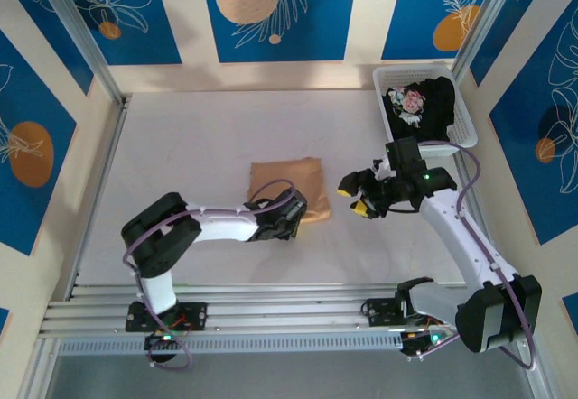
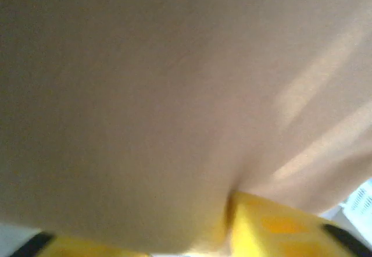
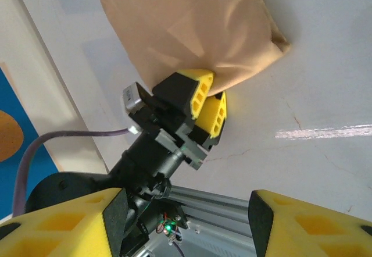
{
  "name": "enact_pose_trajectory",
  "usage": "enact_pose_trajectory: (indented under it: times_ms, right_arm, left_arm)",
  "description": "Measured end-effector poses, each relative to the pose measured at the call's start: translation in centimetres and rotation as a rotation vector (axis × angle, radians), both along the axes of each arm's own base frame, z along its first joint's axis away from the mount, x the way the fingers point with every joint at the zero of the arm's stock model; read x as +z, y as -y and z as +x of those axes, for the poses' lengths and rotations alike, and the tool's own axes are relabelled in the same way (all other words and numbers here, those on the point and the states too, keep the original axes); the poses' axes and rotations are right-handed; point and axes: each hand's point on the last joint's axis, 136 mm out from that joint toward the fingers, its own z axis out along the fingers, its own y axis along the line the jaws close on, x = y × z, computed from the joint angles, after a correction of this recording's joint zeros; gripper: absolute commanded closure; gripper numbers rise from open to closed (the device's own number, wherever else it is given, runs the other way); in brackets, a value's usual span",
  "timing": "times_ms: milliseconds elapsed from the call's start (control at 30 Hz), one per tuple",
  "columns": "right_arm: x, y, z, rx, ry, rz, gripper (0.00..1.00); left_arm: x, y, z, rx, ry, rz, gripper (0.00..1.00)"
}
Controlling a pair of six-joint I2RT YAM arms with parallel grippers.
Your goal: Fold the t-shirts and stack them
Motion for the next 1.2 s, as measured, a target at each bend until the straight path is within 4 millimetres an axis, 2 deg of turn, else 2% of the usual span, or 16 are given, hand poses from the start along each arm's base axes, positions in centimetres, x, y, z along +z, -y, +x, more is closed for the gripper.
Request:
enact_pose_trajectory:
  times_ms: [67, 133, 300, 400, 567, 733, 833, 933, 1033, 1133, 1200]
  right_arm:
    - [0.2, 0.0, -0.2, 0.002, 0.003, 0.006, 0.41]
    - [0.4, 0.1, -0.4, 0.003, 0.006, 0.011, 0.41]
    - [0.3, 0.2, -0.8, 0.003, 0.005, 0.018, 0.41]
    - [0.2, 0.1, -0.9, 0.004, 0.0, 0.02, 0.41]
    - [0.1, 0.1, -0.8, 0.003, 0.002, 0.021, 0.41]
    - [-0.2, 0.0, -0.4, 0.001, -0.005, 0.021, 0.41]
    - [-0.4, -0.2, -0.3, 0.003, -0.008, 0.018, 0.41]
    - [-0.4, -0.2, -0.2, 0.001, -0.007, 0.015, 0.41]
    - [-0.6, -0.4, -0.1, 0.003, -0.015, 0.014, 0.41]
    - [-1.1, -0.7, 0.0, 0.007, -0.031, 0.008, 0.41]
    - [-1.4, -0.9, 0.1, 0.016, -0.043, 0.002, 0.41]
  left_arm:
    - [-0.1, 0.1, 0.8, 0.028, 0.024, -0.009, 0.92]
    - [0.1, -0.3, 2.7, 0.077, 0.061, -0.031, 0.99]
    - [0.2, -3.6, 7.9, 0.222, 0.11, -0.075, 1.0]
    - [0.2, -7.3, 11.2, 0.312, 0.115, -0.095, 1.0]
    - [0.2, -15.5, 16.1, 0.392, 0.13, -0.066, 1.0]
    - [0.4, -24.0, 20.2, 0.374, 0.137, -0.009, 1.0]
    - [0.4, -28.2, 22.5, 0.32, 0.135, 0.02, 1.0]
    - [0.5, -31.9, 25.0, 0.246, 0.138, 0.049, 1.0]
    - [0.5, -35.1, 26.5, 0.183, 0.133, 0.077, 1.0]
    - [0.5, -37.2, 27.7, 0.123, 0.125, 0.09, 1.0]
    - [0.6, -37.9, 28.5, 0.081, 0.125, 0.097, 1.0]
